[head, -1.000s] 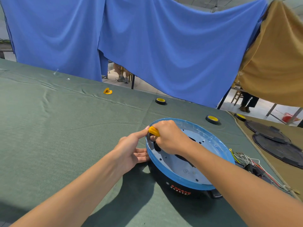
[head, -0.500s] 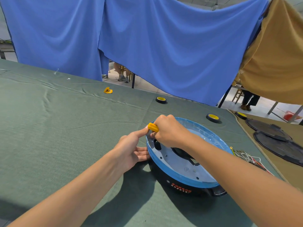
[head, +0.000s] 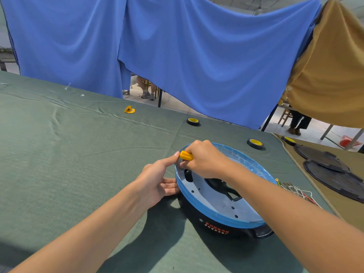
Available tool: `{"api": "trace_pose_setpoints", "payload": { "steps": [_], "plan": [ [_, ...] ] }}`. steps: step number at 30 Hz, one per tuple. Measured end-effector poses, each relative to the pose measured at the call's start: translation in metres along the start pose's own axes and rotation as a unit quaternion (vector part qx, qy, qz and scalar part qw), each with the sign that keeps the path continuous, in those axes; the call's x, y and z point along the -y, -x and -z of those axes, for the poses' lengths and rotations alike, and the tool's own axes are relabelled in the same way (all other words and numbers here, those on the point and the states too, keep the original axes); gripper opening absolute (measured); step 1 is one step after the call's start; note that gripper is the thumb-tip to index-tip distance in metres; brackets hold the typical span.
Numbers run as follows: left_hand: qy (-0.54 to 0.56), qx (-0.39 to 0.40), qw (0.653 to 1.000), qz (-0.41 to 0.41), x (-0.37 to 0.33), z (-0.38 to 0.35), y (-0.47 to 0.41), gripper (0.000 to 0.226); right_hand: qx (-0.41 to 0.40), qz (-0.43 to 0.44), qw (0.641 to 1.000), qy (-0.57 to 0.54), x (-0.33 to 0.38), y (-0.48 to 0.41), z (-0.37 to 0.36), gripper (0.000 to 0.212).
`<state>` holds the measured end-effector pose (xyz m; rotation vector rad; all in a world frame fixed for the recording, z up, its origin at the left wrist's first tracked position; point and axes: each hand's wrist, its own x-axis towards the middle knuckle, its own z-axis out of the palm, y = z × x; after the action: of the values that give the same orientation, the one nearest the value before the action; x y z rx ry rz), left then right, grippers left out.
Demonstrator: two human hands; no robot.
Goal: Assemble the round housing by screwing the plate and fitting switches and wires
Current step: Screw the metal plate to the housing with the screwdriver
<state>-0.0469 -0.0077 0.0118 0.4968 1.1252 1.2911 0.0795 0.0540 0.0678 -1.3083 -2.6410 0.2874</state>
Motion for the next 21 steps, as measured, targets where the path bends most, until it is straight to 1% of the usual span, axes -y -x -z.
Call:
{"api": "trace_pose_setpoints", "payload": {
  "steps": [2,3,5,7,9,11,13,16,19,21],
  "plan": [
    [0.002,0.000,1.000,0.002,0.0001,0.0001,0.0002,0.040,0.013,0.005,1.000,0.002,-0.0003,-0.0008,0.0001,0.007],
    [0.002,-0.003,1.000,0.002,0.0002,0.0000,0.0003,0.040,0.019,0.008,1.000,-0.002,-0.0001,-0.0006,0.0012,0.004],
    [0.004,-0.009,1.000,0.003,0.0006,-0.0002,0.0003,0.042,0.024,0.011,1.000,-0.015,0.0003,-0.0002,0.0038,0.010],
    [0.003,-0.015,1.000,0.002,0.0007,-0.0007,0.0007,0.043,0.016,0.010,0.999,-0.030,0.0009,0.0005,0.0049,0.003],
    [0.003,-0.018,1.000,0.003,0.0005,-0.0011,0.0019,0.044,0.002,-0.005,0.999,-0.035,0.0025,0.0007,0.0033,0.012],
    [0.004,-0.020,1.000,0.004,-0.0001,-0.0018,0.0027,0.045,-0.002,-0.022,1.000,-0.016,0.0023,-0.0003,0.0014,0.016],
    [0.006,-0.018,1.000,0.005,-0.0005,-0.0019,0.0034,0.046,0.007,-0.022,1.000,-0.009,0.0016,-0.0017,0.0013,0.012],
    [0.010,-0.019,1.000,0.007,-0.0003,-0.0014,0.0025,0.047,0.024,-0.016,0.999,-0.026,0.0002,-0.0013,0.0027,0.002],
    [0.013,-0.019,1.000,0.007,0.0006,-0.0009,-0.0003,0.047,0.016,-0.016,0.998,-0.066,-0.0005,0.0007,0.0032,0.004],
    [0.013,-0.016,1.000,0.007,0.0011,-0.0015,-0.0010,0.048,0.011,-0.014,0.998,-0.062,-0.0008,0.0004,0.0031,0.005]
  ]
}}
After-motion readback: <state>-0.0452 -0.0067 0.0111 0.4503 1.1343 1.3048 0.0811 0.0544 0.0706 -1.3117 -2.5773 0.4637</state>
